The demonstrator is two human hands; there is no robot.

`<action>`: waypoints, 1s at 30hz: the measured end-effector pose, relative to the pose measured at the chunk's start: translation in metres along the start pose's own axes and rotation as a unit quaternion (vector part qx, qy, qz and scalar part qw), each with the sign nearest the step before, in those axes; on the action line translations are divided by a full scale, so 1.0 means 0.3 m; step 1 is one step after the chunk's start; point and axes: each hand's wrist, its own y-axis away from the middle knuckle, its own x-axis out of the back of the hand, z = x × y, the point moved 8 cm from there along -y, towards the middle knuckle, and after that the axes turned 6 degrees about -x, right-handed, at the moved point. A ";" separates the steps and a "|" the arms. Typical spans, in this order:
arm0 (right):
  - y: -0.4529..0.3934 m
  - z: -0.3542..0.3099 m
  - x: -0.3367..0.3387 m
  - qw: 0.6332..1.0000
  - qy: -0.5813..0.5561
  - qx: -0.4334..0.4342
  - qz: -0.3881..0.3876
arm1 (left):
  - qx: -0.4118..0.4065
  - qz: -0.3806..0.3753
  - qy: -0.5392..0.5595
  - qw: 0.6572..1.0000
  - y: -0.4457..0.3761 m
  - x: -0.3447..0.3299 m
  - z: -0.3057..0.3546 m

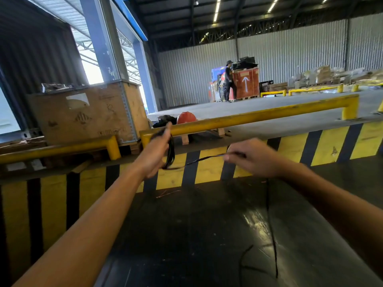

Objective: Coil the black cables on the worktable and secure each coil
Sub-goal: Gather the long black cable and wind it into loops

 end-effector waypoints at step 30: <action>0.027 -0.013 0.081 0.999 0.017 -0.036 0.030 | 0.098 -0.129 -0.104 0.981 0.073 -0.149 -0.082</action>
